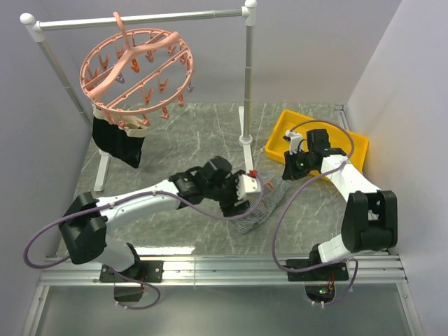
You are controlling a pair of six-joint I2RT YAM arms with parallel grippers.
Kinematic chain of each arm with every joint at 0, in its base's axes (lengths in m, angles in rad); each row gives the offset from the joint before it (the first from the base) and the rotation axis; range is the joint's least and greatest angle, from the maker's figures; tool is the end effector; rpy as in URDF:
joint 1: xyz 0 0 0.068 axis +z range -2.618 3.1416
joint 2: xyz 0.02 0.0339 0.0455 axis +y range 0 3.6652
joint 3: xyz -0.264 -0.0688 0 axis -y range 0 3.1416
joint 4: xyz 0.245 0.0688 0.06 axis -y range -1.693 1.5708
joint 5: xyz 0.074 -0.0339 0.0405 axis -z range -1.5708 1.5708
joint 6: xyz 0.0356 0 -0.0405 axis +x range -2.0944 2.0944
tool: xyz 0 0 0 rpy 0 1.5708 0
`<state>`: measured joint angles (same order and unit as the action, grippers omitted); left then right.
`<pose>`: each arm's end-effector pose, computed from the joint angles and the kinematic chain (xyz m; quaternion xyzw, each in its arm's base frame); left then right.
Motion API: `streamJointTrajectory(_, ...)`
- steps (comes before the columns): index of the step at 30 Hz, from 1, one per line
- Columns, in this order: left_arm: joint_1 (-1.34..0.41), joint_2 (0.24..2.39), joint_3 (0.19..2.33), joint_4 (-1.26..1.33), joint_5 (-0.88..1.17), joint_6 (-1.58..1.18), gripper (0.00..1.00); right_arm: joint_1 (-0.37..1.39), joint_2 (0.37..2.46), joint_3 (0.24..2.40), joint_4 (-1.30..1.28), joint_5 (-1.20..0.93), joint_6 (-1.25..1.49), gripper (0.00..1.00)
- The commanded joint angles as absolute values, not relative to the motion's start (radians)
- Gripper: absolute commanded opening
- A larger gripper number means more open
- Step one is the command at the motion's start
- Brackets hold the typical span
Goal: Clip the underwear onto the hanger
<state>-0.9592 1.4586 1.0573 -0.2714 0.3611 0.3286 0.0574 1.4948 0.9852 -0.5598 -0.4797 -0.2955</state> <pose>0.1754 -0.2720 0.2685 0.5944 0.6620 -0.2862 0.3558 0.2924 0.0333 0.2170 -0.2232 0.9161 0.1999 0.2666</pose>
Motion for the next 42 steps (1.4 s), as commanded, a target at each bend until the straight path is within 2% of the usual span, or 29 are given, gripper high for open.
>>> streamJointTrajectory(1,-1.072,1.525,1.106,-0.181,0.273,0.336,0.71,0.061,1.457,0.94,-0.566,-0.488,-0.265,0.0)
streamJointTrajectory(5,-1.156,1.627,1.166,-0.167,0.166,0.29,0.62,0.061,1.44,0.908,-0.552,-0.479,-0.241,0.0)
streamJointTrajectory(10,-1.233,1.749,1.241,-0.164,0.048,0.279,0.6,0.061,1.434,0.908,-0.548,-0.472,-0.215,0.0)
streamJointTrajectory(16,-1.243,1.867,1.327,-0.222,-0.052,0.264,0.59,0.058,1.422,0.92,-0.557,-0.459,-0.212,0.0)
streamJointTrajectory(22,-1.226,1.922,1.324,-0.322,-0.071,0.265,0.5,0.052,1.399,0.911,-0.56,-0.456,-0.213,0.0)
streamJointTrajectory(24,-1.197,1.921,1.325,-0.345,-0.035,0.249,0.43,0.051,1.394,0.908,-0.561,-0.454,-0.215,0.0)
streamJointTrajectory(25,-1.187,1.916,1.325,-0.363,-0.031,0.244,0.37,0.049,1.39,0.907,-0.561,-0.454,-0.215,0.0)
streamJointTrajectory(26,-1.178,1.901,1.319,-0.367,-0.032,0.241,0.21,0.048,1.382,0.905,-0.561,-0.453,-0.216,0.0)
streamJointTrajectory(29,-1.152,1.844,1.267,-0.348,-0.043,0.25,0.01,0.046,1.365,0.903,-0.563,-0.451,-0.219,0.0)
streamJointTrajectory(35,-1.078,1.561,1.079,-0.269,0.227,0.255,0.0,0.046,1.358,0.911,-0.598,-0.446,-0.253,0.0)
streamJointTrajectory(42,-0.99,1.511,0.939,-0.264,0.324,0.324,0.0,0.044,1.353,0.904,-0.638,-0.436,-0.327,0.0)
